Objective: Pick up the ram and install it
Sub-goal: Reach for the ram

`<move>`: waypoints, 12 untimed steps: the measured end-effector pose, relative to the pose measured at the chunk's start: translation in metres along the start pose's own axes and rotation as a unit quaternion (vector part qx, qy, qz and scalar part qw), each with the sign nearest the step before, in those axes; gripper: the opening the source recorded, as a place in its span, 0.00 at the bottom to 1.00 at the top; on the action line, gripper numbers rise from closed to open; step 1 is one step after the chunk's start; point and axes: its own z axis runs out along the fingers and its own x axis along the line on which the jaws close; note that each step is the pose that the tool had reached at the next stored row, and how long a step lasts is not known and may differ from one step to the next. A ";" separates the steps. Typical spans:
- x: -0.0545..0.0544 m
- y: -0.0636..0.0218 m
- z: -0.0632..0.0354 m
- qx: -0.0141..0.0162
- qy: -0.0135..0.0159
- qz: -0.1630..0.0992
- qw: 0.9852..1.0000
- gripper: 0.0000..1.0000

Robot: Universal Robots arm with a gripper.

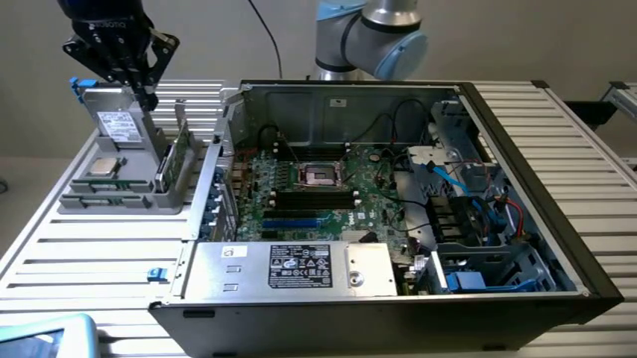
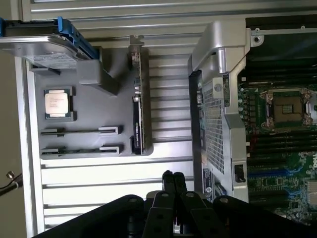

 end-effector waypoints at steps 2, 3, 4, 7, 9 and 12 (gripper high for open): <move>0.009 -0.0006 -0.0002 0.000 0.000 0.000 1.000 0.11; 0.014 -0.0009 -0.0003 0.000 0.000 0.000 1.000 0.11; 0.018 -0.0013 -0.0004 0.000 0.000 0.000 1.000 0.11; 0.032 -0.0022 -0.0006 0.000 0.000 0.000 1.000 0.11; 0.040 -0.0026 -0.0008 0.000 0.000 0.000 1.000 0.11; 0.053 -0.0033 -0.0010 0.000 0.000 0.000 1.000 0.11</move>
